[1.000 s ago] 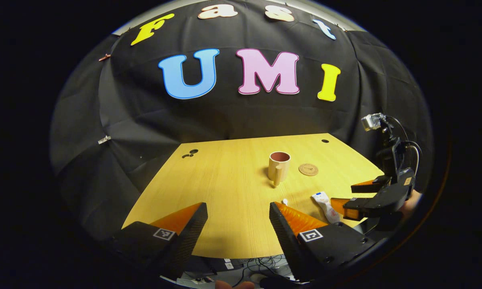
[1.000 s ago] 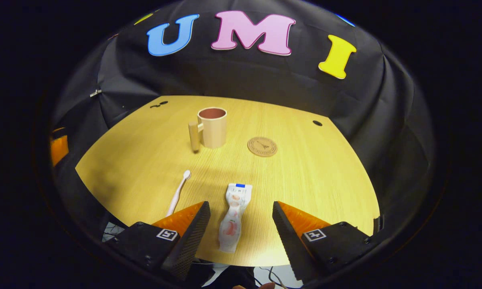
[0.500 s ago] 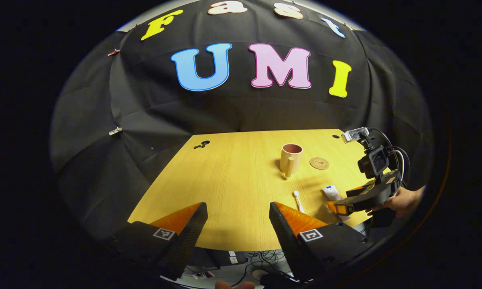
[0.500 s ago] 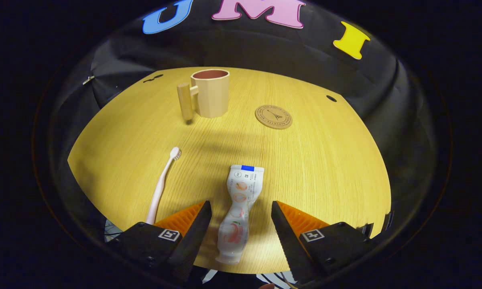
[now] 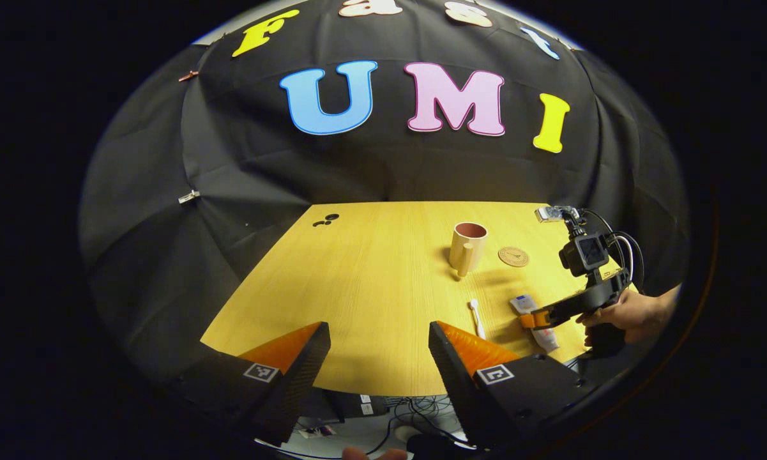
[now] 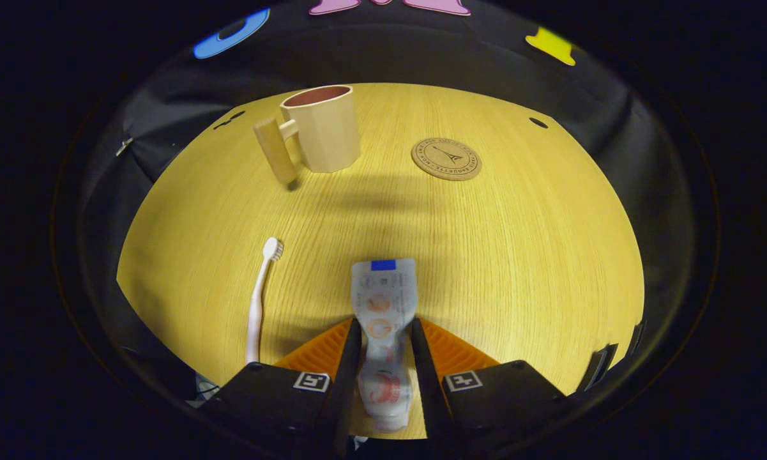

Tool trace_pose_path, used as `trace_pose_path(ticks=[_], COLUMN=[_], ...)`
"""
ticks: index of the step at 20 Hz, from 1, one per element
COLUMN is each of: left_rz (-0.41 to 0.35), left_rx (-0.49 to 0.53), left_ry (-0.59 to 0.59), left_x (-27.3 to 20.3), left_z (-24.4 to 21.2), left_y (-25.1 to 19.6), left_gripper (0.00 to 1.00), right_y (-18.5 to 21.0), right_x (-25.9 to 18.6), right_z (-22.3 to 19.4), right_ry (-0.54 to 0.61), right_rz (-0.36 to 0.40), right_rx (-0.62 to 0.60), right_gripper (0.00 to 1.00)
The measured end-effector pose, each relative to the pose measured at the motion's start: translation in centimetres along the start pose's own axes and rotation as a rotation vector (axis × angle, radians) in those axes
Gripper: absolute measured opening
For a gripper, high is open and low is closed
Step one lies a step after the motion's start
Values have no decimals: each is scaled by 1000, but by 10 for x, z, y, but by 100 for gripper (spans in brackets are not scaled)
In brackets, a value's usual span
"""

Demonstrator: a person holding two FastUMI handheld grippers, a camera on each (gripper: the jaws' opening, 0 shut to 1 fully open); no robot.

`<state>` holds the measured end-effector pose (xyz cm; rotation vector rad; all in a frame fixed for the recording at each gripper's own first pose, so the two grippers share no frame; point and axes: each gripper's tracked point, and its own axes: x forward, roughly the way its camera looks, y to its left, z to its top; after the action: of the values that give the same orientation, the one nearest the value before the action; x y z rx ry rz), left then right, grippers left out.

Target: Put the toothbrush and toothpaste on the desktop into the cup, then pick up the cup and place it on the coaster on the desktop.

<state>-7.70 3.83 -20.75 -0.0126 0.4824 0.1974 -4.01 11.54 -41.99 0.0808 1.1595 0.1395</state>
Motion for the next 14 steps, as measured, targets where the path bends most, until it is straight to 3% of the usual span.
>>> trace_pose_path(ticks=[3, 6, 7, 8, 14], left_rz=[-21, -49, -60, -71, -104], left_rx=[-9, -18, -23, -26, 8], left_ry=[23, 56, 67, 77, 122], left_x=[5, 12, 15, 19, 50], left_z=[-5, -9, -11, -12, -28], left_y=[-14, -34, -41, -49, -94], left_gripper=[96, 97, 97, 97, 95], right_y=[-1, -5, -8, -10, -36], right_x=[-3, -2, -3, -6, -33], right_z=[1, -1, -1, -2, -3], right_ry=[-15, -12, -13, -16, -62], right_rz=[17, 47, 60, 79, 172], right_rx=[-21, -22, -2, 18, 24], right_gripper=[34, 28, 33, 27, 27])
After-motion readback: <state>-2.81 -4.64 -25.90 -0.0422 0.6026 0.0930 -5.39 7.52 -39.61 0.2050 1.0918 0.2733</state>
